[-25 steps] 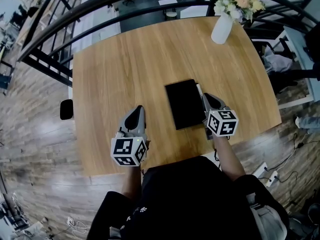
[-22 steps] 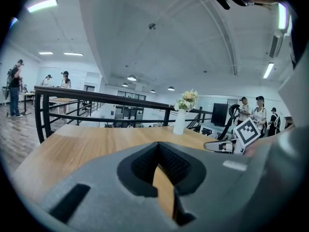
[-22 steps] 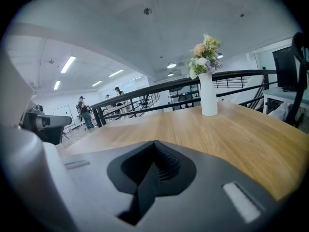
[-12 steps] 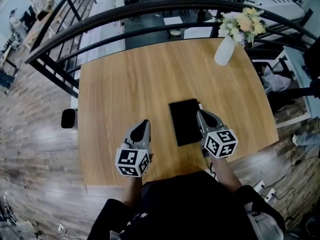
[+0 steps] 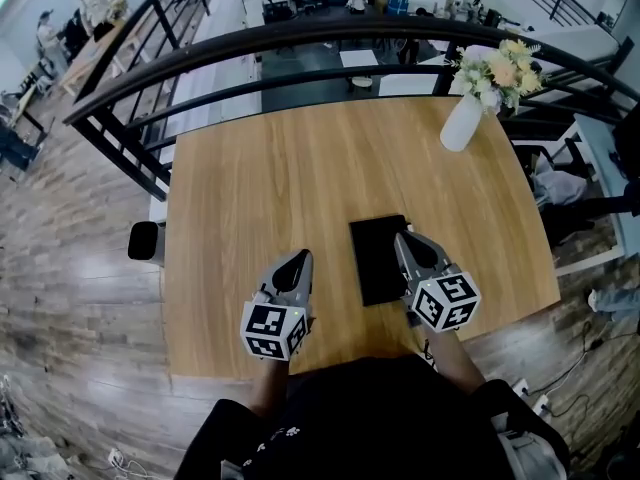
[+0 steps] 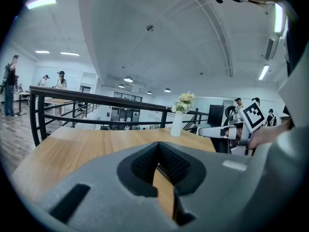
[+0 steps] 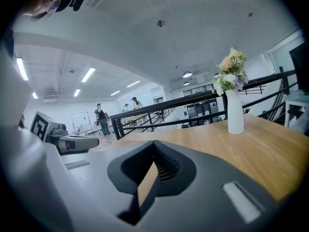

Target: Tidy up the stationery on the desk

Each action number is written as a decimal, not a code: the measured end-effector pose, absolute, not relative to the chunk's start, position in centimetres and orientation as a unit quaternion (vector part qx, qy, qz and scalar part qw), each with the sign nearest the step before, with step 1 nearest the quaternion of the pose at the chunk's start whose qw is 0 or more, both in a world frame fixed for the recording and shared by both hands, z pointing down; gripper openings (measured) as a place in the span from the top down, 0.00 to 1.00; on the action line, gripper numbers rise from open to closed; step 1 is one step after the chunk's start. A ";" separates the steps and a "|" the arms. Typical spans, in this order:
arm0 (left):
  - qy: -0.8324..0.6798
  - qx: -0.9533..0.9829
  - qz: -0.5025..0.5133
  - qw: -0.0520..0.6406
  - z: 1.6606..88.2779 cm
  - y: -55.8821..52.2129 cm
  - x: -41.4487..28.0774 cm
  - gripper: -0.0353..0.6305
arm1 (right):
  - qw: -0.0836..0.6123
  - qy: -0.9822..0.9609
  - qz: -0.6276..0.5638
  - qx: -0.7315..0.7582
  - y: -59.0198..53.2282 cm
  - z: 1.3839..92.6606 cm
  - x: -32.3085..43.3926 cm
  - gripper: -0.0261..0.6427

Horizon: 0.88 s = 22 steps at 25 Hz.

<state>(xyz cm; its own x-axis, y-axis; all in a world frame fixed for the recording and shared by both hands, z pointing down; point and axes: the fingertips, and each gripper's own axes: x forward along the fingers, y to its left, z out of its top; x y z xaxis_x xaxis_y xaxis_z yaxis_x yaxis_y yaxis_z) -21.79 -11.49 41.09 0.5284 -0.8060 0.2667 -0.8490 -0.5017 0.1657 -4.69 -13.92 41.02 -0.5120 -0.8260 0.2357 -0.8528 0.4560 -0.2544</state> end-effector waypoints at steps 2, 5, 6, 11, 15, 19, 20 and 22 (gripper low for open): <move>-0.479 0.864 0.077 0.139 41.1 -11.5 -21.9 0.96 | 0.040 -0.852 0.170 0.493 -13.9 40.9 -4.8 0.95; -0.478 0.864 0.077 0.141 41.4 -11.6 -21.8 0.96 | 0.044 -0.852 0.170 0.493 -13.9 41.1 -4.8 0.95; -0.477 0.864 0.078 0.141 41.5 -11.7 -21.7 0.96 | 0.046 -0.852 0.170 0.493 -14.0 41.3 -4.7 0.95; -0.475 0.865 0.080 0.141 41.8 -12.2 -21.2 0.96 | 0.045 -0.852 0.171 0.492 -14.3 41.5 -4.4 0.95; -0.473 0.866 0.080 0.143 41.7 -12.2 -21.2 0.96 | 0.045 -0.851 0.172 0.495 -14.3 41.4 -4.3 0.95; -0.475 0.864 0.081 0.143 41.7 -12.1 -21.1 0.96 | 0.045 -0.851 0.174 0.494 -14.1 41.5 -4.1 0.95; -0.476 0.864 0.081 0.143 41.7 -12.0 -21.1 0.96 | 0.045 -0.851 0.175 0.494 -14.1 41.4 -4.2 0.95; -0.477 0.864 0.081 0.142 41.6 -11.9 -21.2 0.96 | 0.045 -0.851 0.175 0.493 -13.9 41.4 -4.2 0.95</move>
<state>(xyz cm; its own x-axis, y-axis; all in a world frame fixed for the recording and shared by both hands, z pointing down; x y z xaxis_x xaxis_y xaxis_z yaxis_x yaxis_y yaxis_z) -21.18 -11.89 41.58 0.5327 -0.8001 0.2759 -0.8463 -0.5053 0.1686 -4.24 -13.90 41.42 -0.5093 -0.8236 0.2494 -0.8553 0.4525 -0.2523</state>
